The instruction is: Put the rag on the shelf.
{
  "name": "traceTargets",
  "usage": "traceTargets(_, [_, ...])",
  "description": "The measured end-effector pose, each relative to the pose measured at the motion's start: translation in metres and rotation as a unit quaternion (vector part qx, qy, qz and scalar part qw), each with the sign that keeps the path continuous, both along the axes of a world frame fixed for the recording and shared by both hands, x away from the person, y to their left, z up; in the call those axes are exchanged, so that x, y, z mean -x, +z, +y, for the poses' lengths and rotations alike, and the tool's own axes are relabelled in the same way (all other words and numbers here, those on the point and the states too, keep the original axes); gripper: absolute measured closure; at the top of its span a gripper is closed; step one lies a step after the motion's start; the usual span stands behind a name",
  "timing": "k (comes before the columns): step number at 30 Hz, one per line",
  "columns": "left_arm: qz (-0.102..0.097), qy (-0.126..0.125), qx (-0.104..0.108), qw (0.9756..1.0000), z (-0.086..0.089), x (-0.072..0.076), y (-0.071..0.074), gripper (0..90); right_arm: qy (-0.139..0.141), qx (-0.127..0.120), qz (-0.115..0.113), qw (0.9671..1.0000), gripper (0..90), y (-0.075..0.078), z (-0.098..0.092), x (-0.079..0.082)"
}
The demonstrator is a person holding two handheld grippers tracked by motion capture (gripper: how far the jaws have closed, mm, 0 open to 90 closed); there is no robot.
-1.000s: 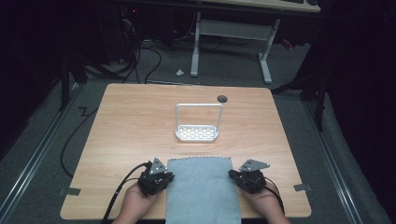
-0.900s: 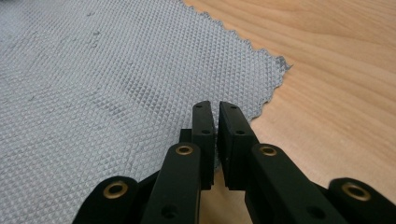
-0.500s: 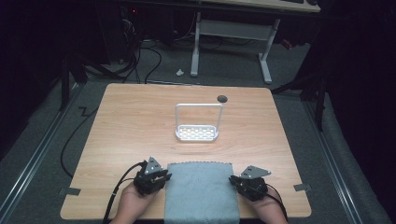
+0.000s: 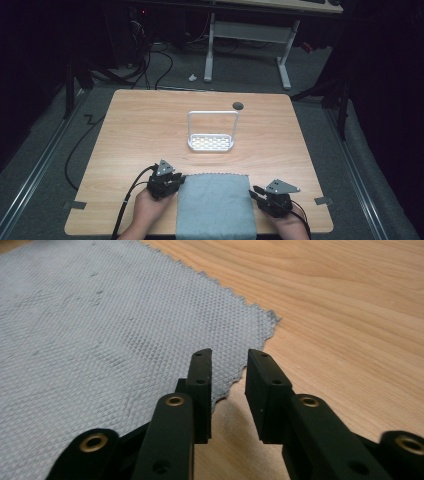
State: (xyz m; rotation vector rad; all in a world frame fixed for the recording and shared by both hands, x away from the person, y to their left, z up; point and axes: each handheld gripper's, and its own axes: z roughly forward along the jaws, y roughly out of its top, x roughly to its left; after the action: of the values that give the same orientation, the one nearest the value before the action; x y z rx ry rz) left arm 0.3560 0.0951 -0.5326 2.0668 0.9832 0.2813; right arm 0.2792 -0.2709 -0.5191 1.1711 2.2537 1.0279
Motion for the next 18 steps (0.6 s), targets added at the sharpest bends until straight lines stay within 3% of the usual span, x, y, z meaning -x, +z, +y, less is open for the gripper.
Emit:
traceTargets(7, [-0.028, -0.007, -0.028, 0.9992, -0.007, 0.005, -0.001, 88.5, -0.036, -0.023, -0.001, 0.9991, 66.3, 0.006, 0.001, -0.014])
traceTargets(9, [-0.020, -0.006, -0.017, 0.9996, -0.004, 0.003, -0.001, 88.8, -0.038, -0.001, -0.004, 0.9993, 65.0, 0.012, 0.006, -0.030])
traceTargets(13, [-0.018, -0.005, -0.012, 0.9998, -0.003, 0.003, -0.001, 89.3, -0.044, 0.008, 0.010, 0.9990, 64.7, 0.011, 0.010, -0.048])
traceTargets(16, [-0.007, -0.004, -0.002, 1.0000, 0.000, 0.002, -0.002, 89.3, -0.048, -0.019, 0.026, 0.9983, 63.9, 0.001, 0.018, -0.057])
traceTargets(18, [0.001, -0.003, 0.008, 1.0000, 0.002, 0.000, -0.002, 89.3, -0.043, -0.008, 0.024, 0.9988, 63.5, -0.004, 0.022, -0.056])
